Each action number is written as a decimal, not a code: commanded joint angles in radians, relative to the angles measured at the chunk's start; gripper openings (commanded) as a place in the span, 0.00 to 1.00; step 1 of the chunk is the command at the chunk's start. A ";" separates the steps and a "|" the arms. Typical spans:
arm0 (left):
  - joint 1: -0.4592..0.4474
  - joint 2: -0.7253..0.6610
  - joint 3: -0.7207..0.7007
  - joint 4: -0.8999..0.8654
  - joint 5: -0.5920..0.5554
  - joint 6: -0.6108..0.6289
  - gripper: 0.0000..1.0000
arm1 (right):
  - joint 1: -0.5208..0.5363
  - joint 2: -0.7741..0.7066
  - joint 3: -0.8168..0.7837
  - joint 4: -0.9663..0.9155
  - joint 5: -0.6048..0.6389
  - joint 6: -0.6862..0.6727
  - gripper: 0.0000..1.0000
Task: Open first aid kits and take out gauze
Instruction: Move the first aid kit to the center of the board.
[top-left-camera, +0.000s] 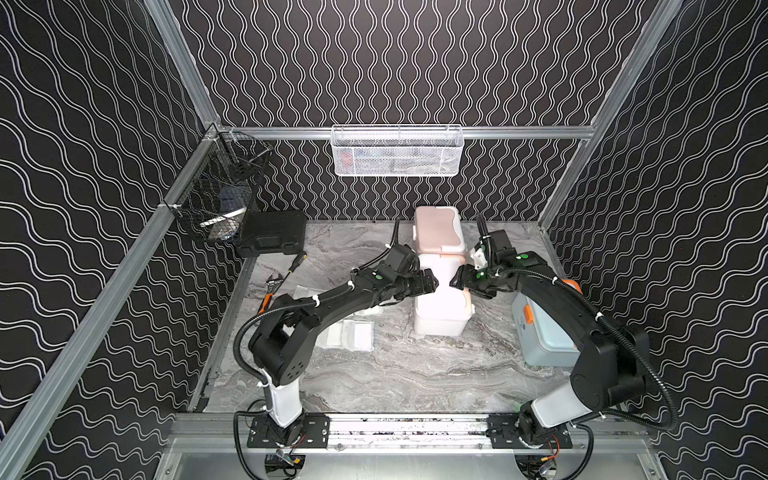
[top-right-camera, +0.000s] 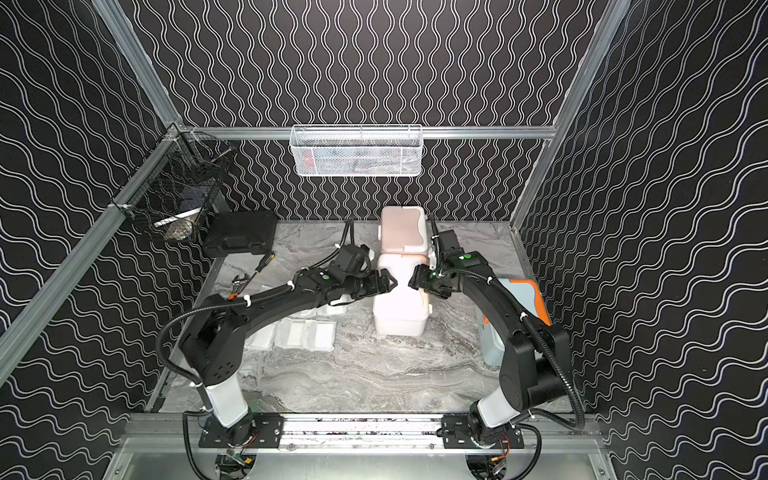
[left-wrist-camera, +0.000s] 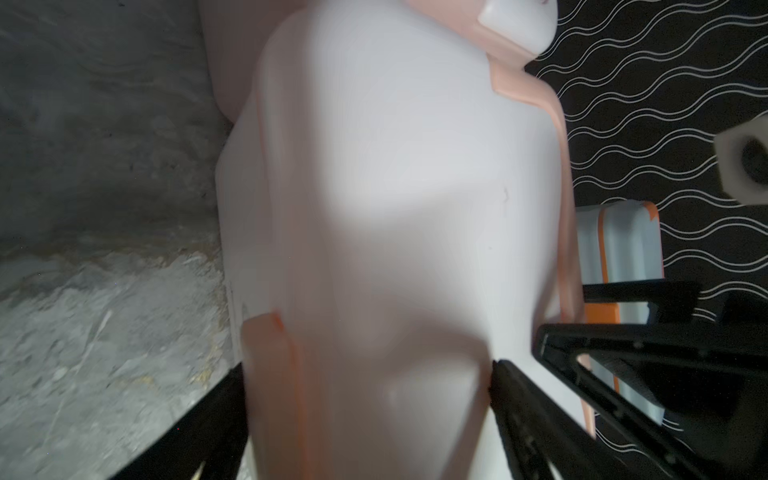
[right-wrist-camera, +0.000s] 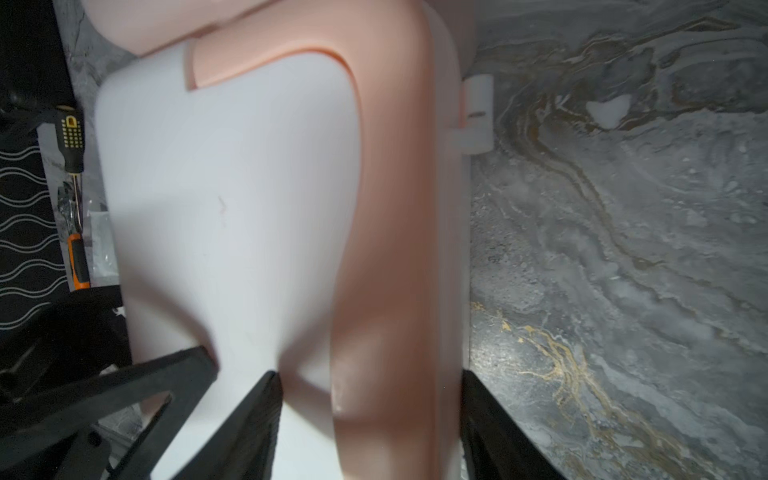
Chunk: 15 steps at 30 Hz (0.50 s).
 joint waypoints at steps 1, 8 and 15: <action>-0.022 0.056 0.054 0.047 0.208 0.057 0.88 | -0.005 0.018 0.012 0.065 -0.172 -0.034 0.64; -0.064 -0.052 -0.045 0.086 0.211 0.017 0.88 | 0.050 -0.011 0.000 0.055 -0.199 -0.014 0.63; -0.127 -0.215 -0.244 0.127 0.142 -0.038 0.88 | 0.187 -0.017 -0.020 0.059 -0.171 0.012 0.63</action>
